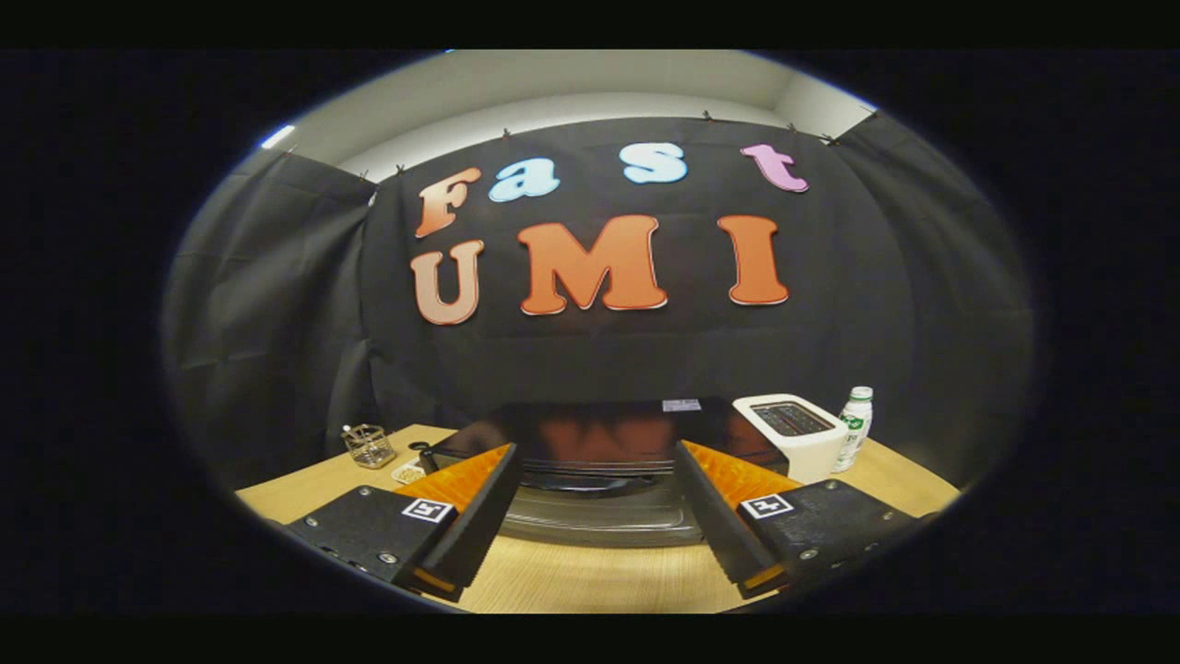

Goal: Open the toaster oven, put the food inside, and close the toaster oven door.

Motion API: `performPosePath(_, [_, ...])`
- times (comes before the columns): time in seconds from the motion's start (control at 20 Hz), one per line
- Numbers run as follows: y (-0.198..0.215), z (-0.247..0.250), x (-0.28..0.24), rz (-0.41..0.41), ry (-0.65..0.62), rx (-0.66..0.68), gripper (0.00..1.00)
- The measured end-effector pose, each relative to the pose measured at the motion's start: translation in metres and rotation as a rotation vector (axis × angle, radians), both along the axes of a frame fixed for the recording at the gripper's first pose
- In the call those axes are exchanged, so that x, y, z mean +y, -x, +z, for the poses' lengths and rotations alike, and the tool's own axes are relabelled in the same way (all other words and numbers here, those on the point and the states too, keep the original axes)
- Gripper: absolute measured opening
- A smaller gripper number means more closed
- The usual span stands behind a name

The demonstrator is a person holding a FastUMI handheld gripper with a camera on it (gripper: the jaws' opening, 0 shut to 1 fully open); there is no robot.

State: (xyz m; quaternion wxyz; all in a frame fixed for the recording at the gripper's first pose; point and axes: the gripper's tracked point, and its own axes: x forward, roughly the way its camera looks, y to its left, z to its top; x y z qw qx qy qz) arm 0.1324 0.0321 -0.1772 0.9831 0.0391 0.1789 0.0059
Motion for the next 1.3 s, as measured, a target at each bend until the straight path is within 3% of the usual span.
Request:
performPosePath(0.35, [-0.043, -0.026, 0.005, -0.036, 0.066, 0.005, 0.97])
performPosePath(0.45, [-0.045, -0.045, 0.010, -0.027, 0.074, 0.047, 0.98])
performPosePath(0.7, [-0.041, -0.044, 0.016, -0.014, 0.082, -0.007, 0.98])
performPosePath(1.05, [0.000, -0.040, 0.024, 0.053, 0.022, -0.023, 0.91])
performPosePath(1.3, [0.053, -0.065, 0.038, 0.138, -0.050, 0.128, 0.90])
